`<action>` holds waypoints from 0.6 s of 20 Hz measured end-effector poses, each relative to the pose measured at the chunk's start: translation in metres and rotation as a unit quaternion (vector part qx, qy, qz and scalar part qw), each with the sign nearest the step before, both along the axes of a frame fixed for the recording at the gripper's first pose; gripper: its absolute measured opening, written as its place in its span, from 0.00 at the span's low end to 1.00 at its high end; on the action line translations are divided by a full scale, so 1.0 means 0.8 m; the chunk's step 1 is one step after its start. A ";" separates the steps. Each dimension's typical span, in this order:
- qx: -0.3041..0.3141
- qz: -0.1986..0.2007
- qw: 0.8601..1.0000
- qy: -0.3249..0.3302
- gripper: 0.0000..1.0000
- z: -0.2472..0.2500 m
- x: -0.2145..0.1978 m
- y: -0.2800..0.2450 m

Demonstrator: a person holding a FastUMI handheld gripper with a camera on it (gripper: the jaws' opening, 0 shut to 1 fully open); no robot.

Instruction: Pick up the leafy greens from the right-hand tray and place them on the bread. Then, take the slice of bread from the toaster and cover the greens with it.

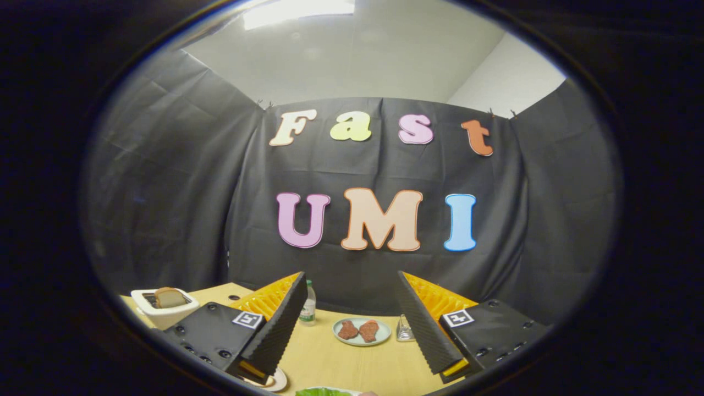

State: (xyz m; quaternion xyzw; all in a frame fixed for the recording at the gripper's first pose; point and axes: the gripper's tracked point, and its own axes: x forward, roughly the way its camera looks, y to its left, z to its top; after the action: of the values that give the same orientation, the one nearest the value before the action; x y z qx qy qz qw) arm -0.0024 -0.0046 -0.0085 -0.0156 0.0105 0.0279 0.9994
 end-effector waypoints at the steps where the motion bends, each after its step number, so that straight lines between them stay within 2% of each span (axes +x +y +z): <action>1: -0.003 0.007 1.000 0.005 1.00 -0.004 0.000 0.000; 12: -0.057 0.100 0.991 0.073 1.00 -0.065 0.002 -0.018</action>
State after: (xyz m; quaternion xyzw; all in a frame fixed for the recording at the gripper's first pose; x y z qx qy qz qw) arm -0.0004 -0.0191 -0.0602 -0.0710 0.0835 0.1277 0.9857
